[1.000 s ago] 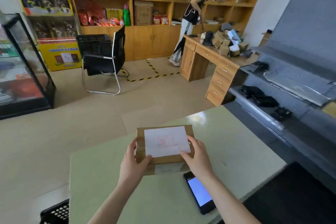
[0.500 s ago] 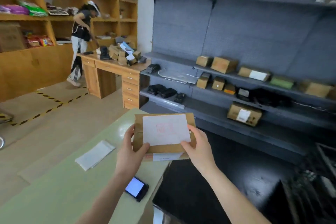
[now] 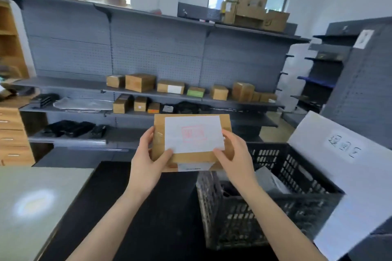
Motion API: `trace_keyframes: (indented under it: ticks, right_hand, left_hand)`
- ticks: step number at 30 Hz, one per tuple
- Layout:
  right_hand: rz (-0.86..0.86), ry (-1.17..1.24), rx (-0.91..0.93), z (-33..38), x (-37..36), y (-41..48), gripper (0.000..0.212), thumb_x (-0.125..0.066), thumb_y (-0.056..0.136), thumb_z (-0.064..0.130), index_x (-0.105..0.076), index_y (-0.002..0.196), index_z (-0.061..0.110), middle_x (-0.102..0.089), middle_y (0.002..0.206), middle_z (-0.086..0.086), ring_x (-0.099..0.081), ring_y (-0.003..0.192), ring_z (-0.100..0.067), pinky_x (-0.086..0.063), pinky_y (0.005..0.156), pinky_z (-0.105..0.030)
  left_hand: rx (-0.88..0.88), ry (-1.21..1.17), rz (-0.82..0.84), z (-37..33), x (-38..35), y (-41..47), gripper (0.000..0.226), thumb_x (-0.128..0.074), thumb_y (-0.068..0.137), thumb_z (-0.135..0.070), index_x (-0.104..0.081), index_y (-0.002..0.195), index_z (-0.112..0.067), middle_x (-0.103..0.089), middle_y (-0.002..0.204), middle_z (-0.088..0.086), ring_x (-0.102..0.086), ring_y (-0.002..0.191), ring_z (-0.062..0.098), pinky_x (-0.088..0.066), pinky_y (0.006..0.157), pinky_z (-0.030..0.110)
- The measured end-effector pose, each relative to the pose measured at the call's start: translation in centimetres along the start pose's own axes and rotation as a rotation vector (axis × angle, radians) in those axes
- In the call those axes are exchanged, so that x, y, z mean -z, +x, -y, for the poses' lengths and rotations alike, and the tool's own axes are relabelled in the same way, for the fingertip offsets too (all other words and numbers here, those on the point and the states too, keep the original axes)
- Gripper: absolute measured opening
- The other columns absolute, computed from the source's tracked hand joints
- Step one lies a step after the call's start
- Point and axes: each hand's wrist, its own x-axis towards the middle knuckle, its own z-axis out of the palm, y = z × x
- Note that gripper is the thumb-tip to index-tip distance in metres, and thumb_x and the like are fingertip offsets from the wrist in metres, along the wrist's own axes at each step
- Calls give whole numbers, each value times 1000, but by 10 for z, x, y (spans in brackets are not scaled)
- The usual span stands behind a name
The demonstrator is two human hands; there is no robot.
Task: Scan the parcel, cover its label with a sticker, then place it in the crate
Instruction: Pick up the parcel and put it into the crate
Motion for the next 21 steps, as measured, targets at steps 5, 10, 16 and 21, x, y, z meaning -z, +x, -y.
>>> trace_keyframes:
  ticks: [5,10,16,21]
  right_hand:
    - [-113,-34,-70,-58,94,8,47,-60,89,27,-45,133,35,-42,141,7,-41,115,0,-36,92,-21]
    - [-141,-20,-141,-107,138,22,44,-60,89,26,-45,128,40,-44,138,8,-42,116,-3,-42,97,-30]
    - [-104,-6,-214,-165,135,56,45,-60,88,25,-46,130,35,-46,138,7,-45,121,-8,-42,96,-28]
    - [-36,-7,-298,-214,105,107,45,-61,89,25,-46,130,35,-47,138,7,-45,123,-10,-39,95,-27]
  left_hand:
    - [-12,-82,111,-24,-111,-1,67,-70,86,-27,-33,139,-44,-49,111,-48,-52,105,-14,-43,80,13]
    - [10,-56,189,-27,-177,9,68,-68,87,-25,-32,143,-40,-51,132,-19,-55,113,7,-51,91,30]
    - [40,36,239,7,-222,52,71,-68,86,-28,-29,142,-48,-55,134,-10,-58,105,4,-52,91,32]
    - [76,159,269,51,-243,100,76,-67,86,-36,-21,144,-52,-59,128,-12,-61,94,7,-52,81,29]
